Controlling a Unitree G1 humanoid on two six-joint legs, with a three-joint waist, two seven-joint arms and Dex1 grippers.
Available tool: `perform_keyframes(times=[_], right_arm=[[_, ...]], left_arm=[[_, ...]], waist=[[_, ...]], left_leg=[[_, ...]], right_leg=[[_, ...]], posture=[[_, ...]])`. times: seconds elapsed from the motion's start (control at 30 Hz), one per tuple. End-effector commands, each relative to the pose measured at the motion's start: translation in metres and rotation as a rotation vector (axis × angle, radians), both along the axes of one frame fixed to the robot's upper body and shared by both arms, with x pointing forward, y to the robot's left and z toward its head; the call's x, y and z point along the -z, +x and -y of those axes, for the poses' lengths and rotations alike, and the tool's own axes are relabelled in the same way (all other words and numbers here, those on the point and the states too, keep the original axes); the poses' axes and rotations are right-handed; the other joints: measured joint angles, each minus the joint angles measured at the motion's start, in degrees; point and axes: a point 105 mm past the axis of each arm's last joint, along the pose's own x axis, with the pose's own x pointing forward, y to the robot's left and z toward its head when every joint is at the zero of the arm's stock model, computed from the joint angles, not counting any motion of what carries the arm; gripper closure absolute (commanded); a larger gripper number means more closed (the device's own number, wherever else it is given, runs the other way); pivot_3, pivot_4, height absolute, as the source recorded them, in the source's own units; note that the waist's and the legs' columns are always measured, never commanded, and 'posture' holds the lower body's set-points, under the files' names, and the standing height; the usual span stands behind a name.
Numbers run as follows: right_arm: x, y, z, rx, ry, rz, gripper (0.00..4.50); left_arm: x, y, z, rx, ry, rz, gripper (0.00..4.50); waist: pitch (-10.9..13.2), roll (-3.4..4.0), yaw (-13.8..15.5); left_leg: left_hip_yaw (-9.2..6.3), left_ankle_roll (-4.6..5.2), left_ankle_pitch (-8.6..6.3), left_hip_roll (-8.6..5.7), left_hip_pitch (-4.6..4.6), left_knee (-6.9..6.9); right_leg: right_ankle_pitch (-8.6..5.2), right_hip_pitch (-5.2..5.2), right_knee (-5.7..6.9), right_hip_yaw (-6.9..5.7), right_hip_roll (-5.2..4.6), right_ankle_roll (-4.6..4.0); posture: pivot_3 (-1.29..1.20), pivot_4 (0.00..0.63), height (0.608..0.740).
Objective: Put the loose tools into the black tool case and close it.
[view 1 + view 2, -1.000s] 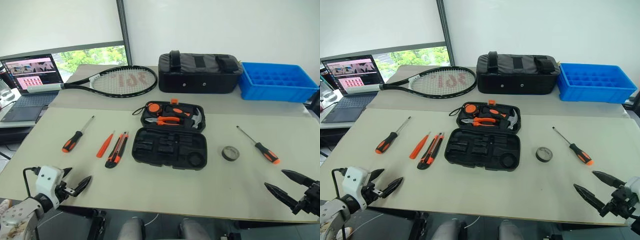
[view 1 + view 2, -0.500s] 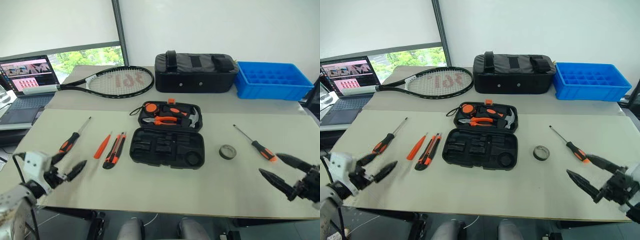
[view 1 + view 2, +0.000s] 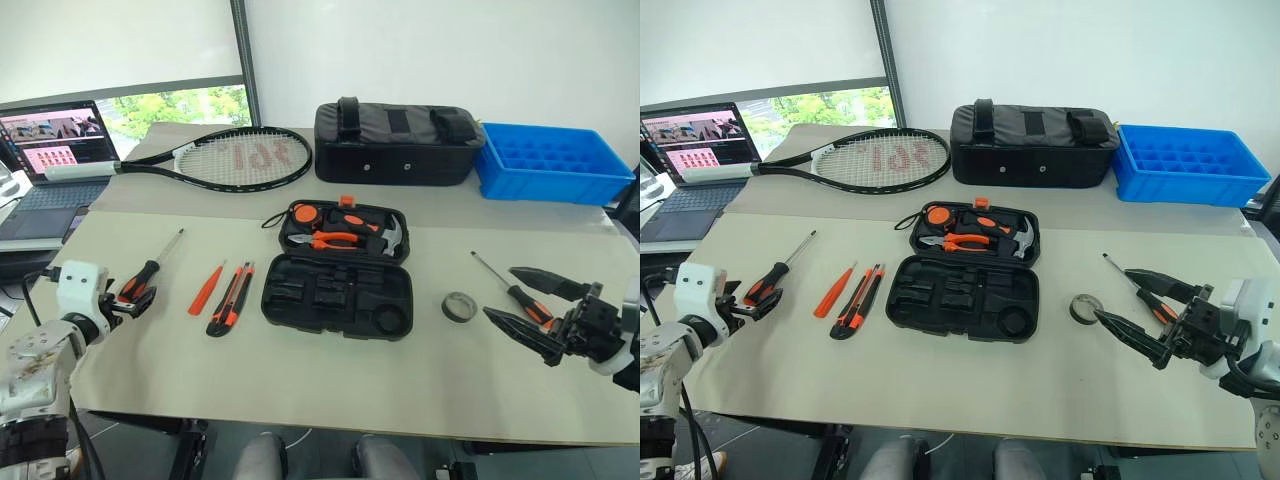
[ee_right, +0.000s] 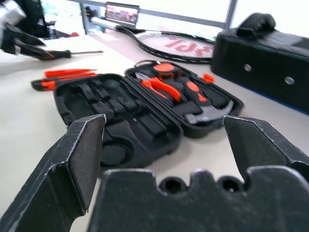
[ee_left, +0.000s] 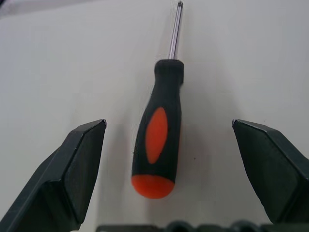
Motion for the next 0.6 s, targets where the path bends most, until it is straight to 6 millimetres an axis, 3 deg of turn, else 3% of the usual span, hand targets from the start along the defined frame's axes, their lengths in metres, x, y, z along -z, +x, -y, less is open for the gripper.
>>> perform_keyframes(times=[0.03,0.3,0.4,0.6], right_arm=[[-0.006,-0.004,0.0,-0.011,-0.012,0.035,0.02],[-0.001,-0.009,-0.003,-0.01,-0.004,0.037,0.02],[-0.002,-0.01,-0.008,-0.027,0.005,0.04,0.0],[-0.007,-0.013,-0.016,-0.106,0.016,0.036,0.0]], left_arm=[[-0.005,0.008,-0.003,0.032,0.044,-0.019,0.0],[0.009,0.017,-0.014,0.006,0.024,-0.105,0.0],[0.014,0.019,-0.015,-0.008,-0.023,-0.121,0.71],[0.015,0.018,-0.013,-0.002,-0.082,-0.114,3.09]], waist=[[0.0,0.01,0.0],[0.0,0.05,-0.1],[-0.1,0.1,-0.2],[-0.1,0.16,-0.5]], left_leg=[[-0.01,0.0,0.0,0.0,0.01,0.01],[-0.02,0.0,0.0,0.0,0.07,0.02],[-0.01,0.0,0.01,0.0,0.13,0.03],[0.0,0.0,0.01,0.03,0.2,0.04]], right_leg=[[0.0,0.0,0.01,0.0,0.01,0.0],[0.0,0.02,0.09,0.01,0.03,0.01],[-0.01,0.04,0.15,0.01,0.04,0.01],[-0.02,0.03,0.26,0.04,0.1,0.04]], posture=[[0.0,0.15,0.708],[0.0,0.15,0.708],[0.0,0.15,0.708],[0.0,0.15,0.708]])
